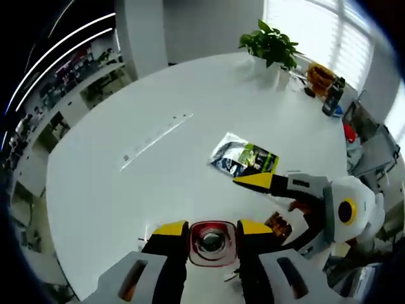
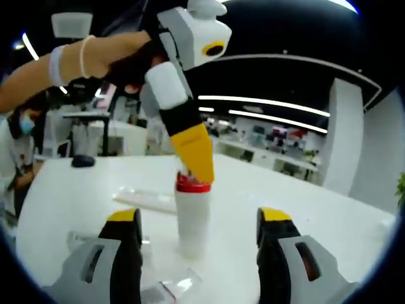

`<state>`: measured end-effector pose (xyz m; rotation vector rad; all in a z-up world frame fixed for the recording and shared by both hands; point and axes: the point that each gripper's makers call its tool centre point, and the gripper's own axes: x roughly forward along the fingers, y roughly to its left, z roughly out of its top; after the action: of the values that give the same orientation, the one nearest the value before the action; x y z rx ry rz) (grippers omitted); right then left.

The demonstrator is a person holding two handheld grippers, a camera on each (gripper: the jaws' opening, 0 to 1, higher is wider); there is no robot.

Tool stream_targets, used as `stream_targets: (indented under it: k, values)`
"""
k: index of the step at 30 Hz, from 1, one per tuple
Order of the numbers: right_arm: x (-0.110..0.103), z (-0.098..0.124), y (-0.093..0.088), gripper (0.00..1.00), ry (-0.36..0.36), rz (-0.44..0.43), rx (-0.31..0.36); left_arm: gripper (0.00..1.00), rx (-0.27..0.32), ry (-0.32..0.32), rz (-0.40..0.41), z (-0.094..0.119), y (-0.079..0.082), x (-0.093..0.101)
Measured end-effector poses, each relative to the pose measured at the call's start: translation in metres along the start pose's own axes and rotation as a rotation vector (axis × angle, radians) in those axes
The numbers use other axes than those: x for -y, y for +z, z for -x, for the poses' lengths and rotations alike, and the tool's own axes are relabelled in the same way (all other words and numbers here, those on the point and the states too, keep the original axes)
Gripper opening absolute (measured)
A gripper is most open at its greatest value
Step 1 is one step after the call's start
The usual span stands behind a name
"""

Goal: Arrange the skincare products in the storage area until every visible bottle or jar stands upright without overlapping.

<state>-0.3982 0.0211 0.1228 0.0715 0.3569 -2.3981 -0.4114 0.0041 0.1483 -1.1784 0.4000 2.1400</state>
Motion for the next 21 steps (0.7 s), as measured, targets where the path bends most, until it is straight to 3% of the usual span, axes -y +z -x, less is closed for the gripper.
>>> stream_targets:
  k: [7, 21]
  values:
    - [0.0, 0.0, -0.002, 0.73, -0.003, 0.002, -0.009, 0.3, 0.127, 0.013, 0.0, -0.01, 0.024, 0.003]
    - [-0.001, -0.002, -0.006, 0.73, -0.001, -0.011, -0.02, 0.31, 0.231, 0.019, 0.06, -0.011, 0.029, -0.004]
